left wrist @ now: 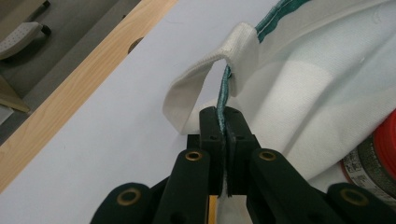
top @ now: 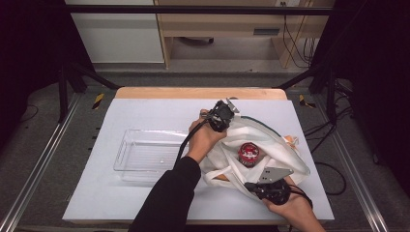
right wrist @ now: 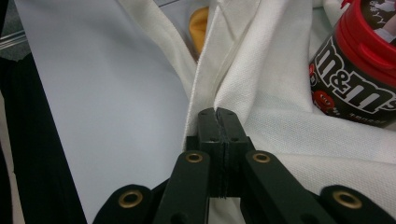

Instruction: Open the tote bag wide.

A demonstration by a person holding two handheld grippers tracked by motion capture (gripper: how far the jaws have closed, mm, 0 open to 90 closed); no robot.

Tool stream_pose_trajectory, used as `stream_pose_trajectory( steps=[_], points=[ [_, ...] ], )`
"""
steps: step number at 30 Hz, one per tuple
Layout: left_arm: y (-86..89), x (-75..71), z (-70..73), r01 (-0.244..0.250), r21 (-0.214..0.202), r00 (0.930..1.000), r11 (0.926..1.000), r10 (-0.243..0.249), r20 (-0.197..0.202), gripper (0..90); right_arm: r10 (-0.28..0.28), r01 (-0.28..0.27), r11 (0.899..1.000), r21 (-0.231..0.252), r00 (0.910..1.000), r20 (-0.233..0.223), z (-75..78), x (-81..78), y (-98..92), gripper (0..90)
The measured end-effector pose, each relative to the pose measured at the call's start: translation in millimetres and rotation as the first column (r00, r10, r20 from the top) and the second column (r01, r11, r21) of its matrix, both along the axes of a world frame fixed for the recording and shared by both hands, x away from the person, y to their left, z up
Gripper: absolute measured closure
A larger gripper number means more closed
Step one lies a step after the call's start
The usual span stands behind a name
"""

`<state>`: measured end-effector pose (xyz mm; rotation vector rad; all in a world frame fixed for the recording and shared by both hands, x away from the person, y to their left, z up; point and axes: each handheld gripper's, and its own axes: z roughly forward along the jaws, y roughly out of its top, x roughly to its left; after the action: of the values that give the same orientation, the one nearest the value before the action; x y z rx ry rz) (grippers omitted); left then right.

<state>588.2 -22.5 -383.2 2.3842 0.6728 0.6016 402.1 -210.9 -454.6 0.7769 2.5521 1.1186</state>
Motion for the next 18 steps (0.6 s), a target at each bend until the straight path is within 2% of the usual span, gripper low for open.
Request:
stream_pose_trajectory(
  steps=[6,15,18],
  points=[
    [0.1,4.1,-2.6,-0.004,-0.011,0.9998,0.9999,0.003,-0.019,87.7,0.004,-0.004,1.000,0.000,1.0000,-0.002,-2.7,-0.1,0.1,90.0],
    [-0.5,5.0,-8.9,0.000,0.014,0.9992,0.9999,0.000,-0.041,87.7,0.010,-0.010,1.000,-0.009,0.9999,-0.011,-5.9,0.7,-0.2,90.0],
    [1.5,3.3,-12.4,-0.004,0.001,0.9987,1.0000,0.004,-0.050,87.6,0.003,-0.003,1.000,-0.001,0.9999,-0.014,-6.3,1.3,-1.0,90.0]
  ],
)
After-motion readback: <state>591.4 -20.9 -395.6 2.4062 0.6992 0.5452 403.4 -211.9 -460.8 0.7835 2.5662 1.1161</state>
